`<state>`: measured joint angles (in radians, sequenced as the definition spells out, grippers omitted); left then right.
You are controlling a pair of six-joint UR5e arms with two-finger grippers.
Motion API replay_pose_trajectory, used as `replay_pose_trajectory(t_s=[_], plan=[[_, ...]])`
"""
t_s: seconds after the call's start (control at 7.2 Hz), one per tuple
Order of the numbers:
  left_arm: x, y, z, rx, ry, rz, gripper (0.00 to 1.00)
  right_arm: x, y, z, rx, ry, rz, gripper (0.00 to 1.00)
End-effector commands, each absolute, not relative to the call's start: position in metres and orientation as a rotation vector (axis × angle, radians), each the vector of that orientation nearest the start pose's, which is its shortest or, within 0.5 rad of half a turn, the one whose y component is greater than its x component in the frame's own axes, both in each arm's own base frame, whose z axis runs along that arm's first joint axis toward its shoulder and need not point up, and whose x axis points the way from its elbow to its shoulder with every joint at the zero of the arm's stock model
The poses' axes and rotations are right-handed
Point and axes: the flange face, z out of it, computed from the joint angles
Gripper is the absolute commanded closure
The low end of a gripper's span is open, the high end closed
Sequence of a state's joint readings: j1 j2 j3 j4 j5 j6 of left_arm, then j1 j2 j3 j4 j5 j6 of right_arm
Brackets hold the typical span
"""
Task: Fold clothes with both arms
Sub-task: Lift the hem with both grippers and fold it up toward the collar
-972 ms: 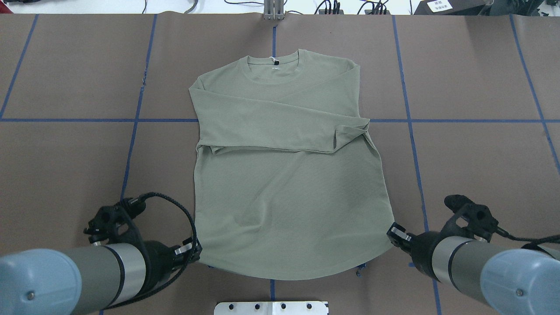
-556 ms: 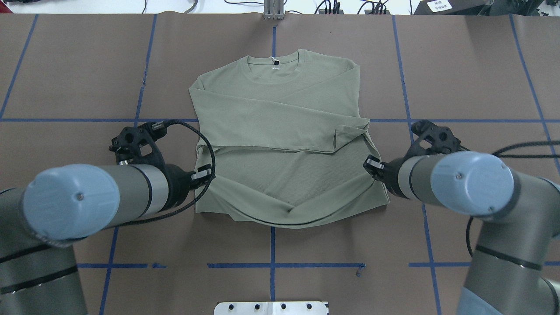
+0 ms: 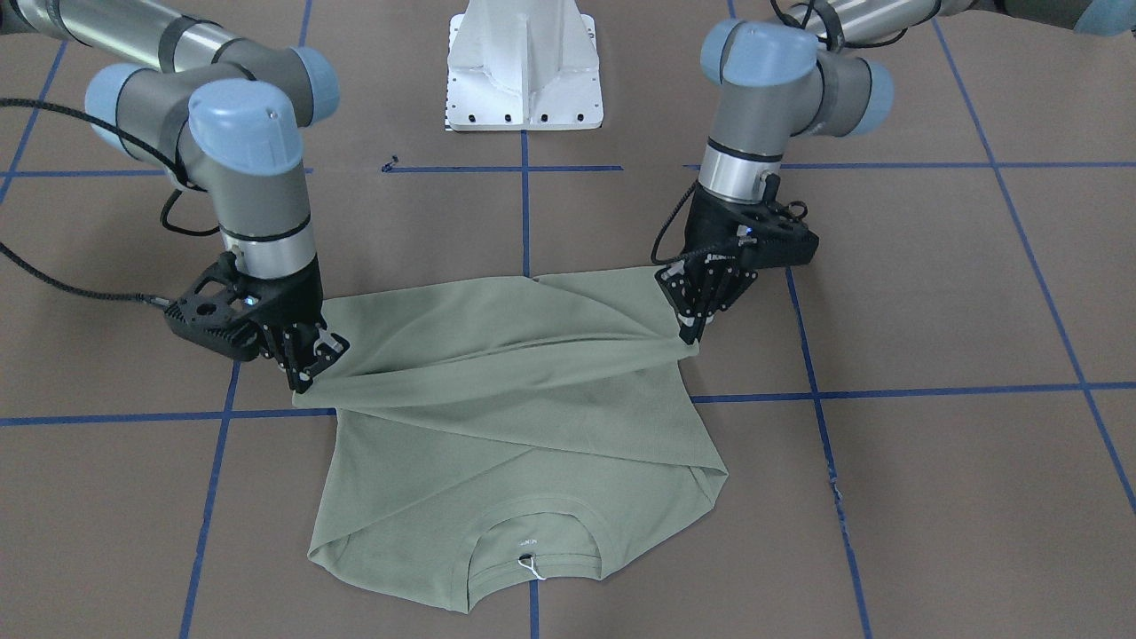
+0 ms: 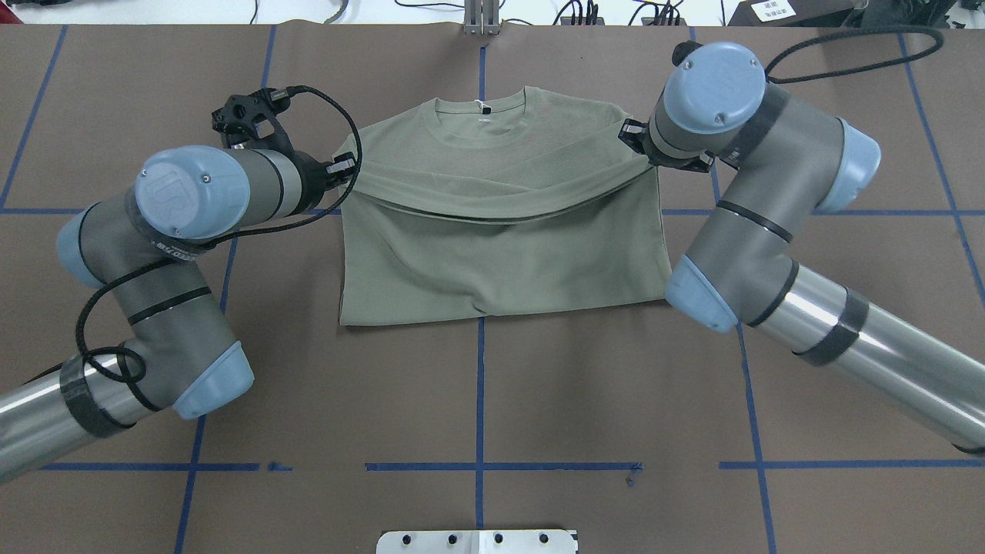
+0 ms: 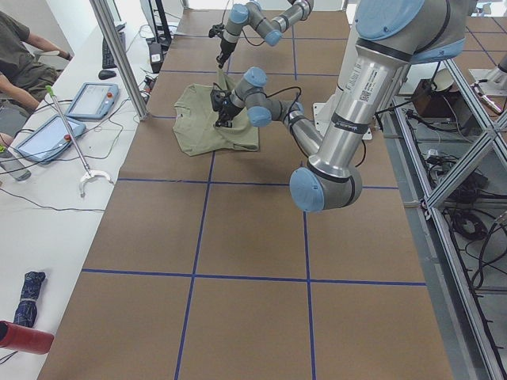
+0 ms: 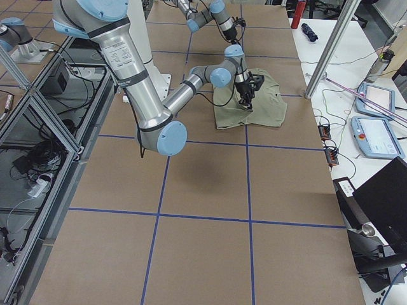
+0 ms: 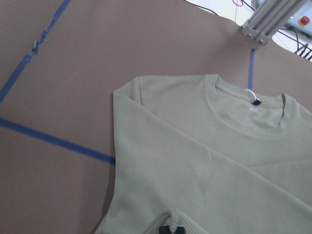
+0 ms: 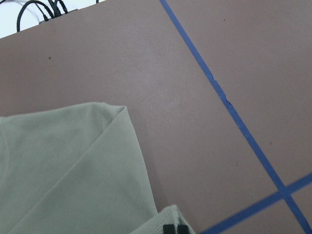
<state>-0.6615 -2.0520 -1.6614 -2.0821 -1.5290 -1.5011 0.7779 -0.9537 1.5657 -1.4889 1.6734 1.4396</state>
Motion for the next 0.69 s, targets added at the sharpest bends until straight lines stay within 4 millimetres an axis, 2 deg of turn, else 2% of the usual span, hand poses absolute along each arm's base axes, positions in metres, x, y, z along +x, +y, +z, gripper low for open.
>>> replay_pose_trajectory(t_s=[0.0, 0.14, 0.28, 0.42, 0.56], plan=[[0.443, -0.567, 0.351, 0.484, 1.004, -0.572, 1.00, -0.442, -0.655, 0.333, 0.239, -0.696, 0.602, 1.00], [0.450, -0.577, 0.360, 0.502, 1.003, -0.580, 1.00, -0.448, -0.666, 0.338, 0.235, -0.687, 0.605, 1.00], [0.463, -0.589, 0.361, 0.500, 0.986, -0.584, 1.00, -0.445, -0.679, 0.335, 0.236, -0.677, 0.620, 1.00], [0.468, -0.592, 0.357, 0.499, 0.987, -0.583, 1.00, -0.450, -0.685, 0.324, 0.238, -0.681, 0.621, 1.00], [0.469, -0.595, 0.363, 0.500, 0.972, -0.589, 1.00, -0.460, -0.694, 0.321, 0.230, -0.667, 0.622, 1.00]])
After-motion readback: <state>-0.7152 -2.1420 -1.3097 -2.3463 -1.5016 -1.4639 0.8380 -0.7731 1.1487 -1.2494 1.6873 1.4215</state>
